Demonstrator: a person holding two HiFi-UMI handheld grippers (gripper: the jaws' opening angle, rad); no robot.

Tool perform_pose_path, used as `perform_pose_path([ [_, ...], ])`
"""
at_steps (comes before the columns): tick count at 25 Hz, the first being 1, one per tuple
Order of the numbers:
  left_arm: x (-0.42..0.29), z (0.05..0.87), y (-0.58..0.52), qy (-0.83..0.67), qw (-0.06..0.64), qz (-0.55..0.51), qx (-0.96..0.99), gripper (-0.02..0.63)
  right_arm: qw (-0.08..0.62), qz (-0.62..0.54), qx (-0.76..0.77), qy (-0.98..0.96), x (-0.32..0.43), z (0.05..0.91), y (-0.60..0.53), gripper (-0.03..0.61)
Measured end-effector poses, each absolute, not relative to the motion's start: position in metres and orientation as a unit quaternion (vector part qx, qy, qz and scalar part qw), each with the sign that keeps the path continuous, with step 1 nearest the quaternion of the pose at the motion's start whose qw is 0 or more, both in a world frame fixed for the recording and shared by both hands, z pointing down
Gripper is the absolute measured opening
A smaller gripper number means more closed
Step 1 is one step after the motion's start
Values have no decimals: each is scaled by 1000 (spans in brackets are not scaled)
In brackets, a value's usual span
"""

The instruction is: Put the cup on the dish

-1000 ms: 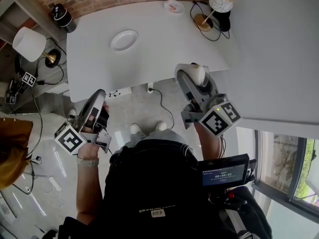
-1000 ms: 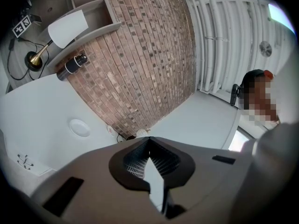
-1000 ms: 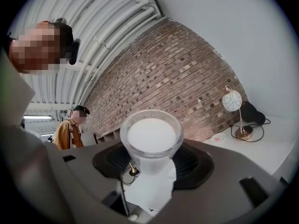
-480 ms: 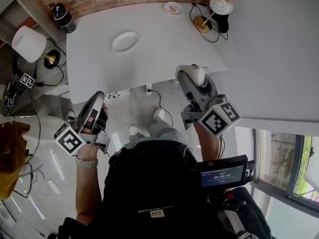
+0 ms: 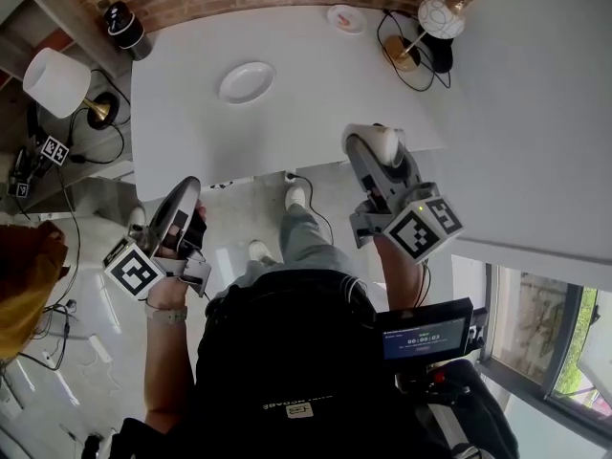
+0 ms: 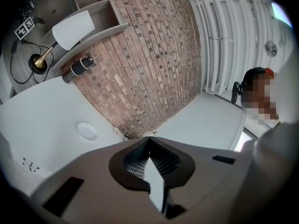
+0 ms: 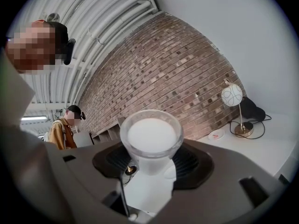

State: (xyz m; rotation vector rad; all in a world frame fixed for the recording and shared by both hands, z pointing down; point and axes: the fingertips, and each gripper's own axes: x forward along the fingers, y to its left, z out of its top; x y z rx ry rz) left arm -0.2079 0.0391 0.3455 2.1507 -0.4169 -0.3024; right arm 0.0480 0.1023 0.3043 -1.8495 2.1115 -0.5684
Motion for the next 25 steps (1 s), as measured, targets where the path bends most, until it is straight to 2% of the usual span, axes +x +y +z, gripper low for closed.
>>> perform_pose_path([
  [25, -107, 332, -67, -278, 429, -124, 850, 5, 122, -246, -565, 778, 159, 329, -62, 260],
])
